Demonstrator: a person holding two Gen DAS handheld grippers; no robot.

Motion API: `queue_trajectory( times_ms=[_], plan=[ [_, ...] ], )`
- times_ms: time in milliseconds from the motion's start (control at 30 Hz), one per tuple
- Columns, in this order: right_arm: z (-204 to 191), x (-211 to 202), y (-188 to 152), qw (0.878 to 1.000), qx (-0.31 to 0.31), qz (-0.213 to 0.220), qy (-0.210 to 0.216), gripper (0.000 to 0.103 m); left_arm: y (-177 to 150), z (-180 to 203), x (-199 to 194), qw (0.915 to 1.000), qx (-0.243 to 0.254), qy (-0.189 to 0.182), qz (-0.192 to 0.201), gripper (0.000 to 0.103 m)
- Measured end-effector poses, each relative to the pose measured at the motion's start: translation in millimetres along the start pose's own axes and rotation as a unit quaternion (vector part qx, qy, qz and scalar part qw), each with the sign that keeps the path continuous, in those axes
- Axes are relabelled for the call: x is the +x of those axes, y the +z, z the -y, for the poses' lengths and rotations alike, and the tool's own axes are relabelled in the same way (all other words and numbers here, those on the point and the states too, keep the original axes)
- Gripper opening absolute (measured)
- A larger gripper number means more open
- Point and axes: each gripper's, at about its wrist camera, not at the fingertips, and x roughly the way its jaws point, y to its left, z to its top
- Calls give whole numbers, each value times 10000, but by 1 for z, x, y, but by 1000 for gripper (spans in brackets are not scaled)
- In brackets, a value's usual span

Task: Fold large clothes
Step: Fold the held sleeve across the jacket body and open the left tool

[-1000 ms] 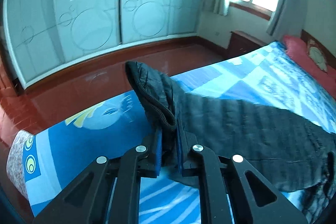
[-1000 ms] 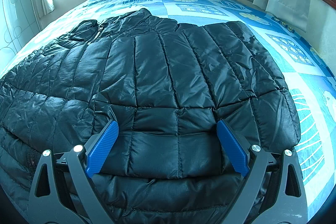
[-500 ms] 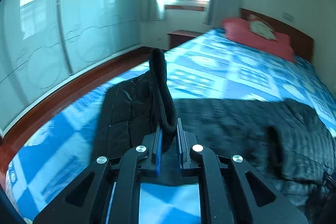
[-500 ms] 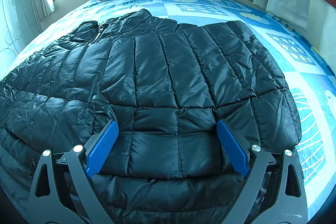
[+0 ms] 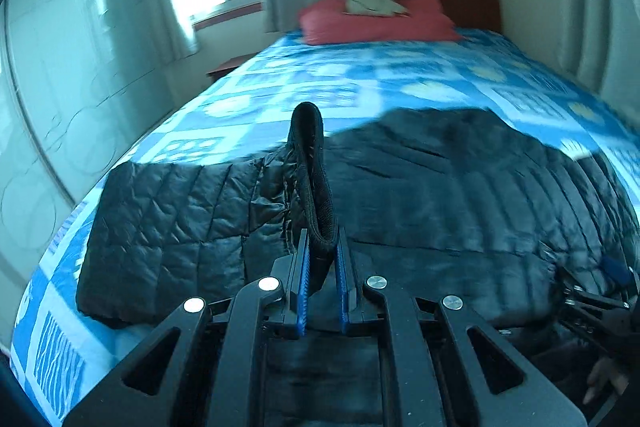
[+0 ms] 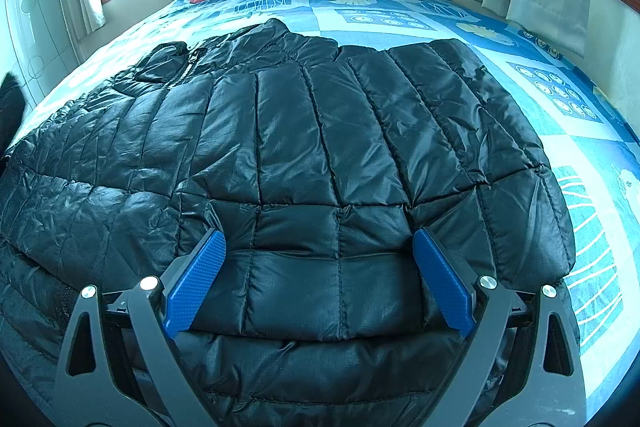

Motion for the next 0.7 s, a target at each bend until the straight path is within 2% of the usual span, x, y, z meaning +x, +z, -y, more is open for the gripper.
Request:
queue_trajectory(
  times_ms=[267, 700],
  plan=[
    [1, 0, 1, 10000, 3, 6, 3, 94, -11, 70, 7, 9989, 424, -140, -113, 11],
    [-1, -1, 0, 10000, 10, 14, 4, 95, -19, 121, 10, 9962, 689, -466, -251, 11]
  ],
)
